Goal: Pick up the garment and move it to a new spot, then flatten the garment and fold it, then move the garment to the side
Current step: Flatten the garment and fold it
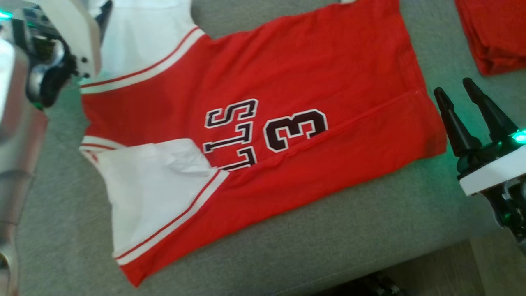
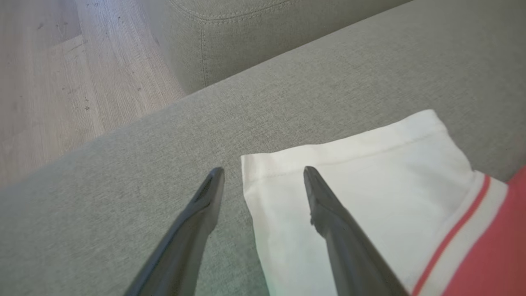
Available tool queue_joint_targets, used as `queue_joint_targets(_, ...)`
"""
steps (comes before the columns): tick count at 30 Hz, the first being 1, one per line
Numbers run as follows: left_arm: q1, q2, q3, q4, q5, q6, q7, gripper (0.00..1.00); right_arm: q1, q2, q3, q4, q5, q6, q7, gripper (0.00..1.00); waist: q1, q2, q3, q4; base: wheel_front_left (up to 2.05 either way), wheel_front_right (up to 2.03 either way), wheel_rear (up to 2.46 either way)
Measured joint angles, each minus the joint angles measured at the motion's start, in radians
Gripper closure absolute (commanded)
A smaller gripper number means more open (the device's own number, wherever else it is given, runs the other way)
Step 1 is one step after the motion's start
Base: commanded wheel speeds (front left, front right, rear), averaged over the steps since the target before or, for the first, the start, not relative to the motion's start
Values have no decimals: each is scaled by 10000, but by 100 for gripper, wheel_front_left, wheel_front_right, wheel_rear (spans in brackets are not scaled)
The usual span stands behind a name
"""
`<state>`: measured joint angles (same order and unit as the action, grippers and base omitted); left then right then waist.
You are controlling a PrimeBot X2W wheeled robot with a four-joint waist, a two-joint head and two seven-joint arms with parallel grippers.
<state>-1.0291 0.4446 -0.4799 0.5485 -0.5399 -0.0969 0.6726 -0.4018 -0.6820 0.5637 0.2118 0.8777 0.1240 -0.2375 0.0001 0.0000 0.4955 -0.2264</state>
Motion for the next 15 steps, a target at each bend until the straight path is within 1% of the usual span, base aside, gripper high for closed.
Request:
queue_joint_targets(6,-363,257,12,598,54,17,52,0,2,100,-36,-176,-81,0,2,0,0,0,233,-356,0,0,0)
queue_joint_targets(15,-624,470,130,1114,67,265,226,0,30,178,-259,-157,-182,0,2,0,-1,0,413,-662,0,0,0)
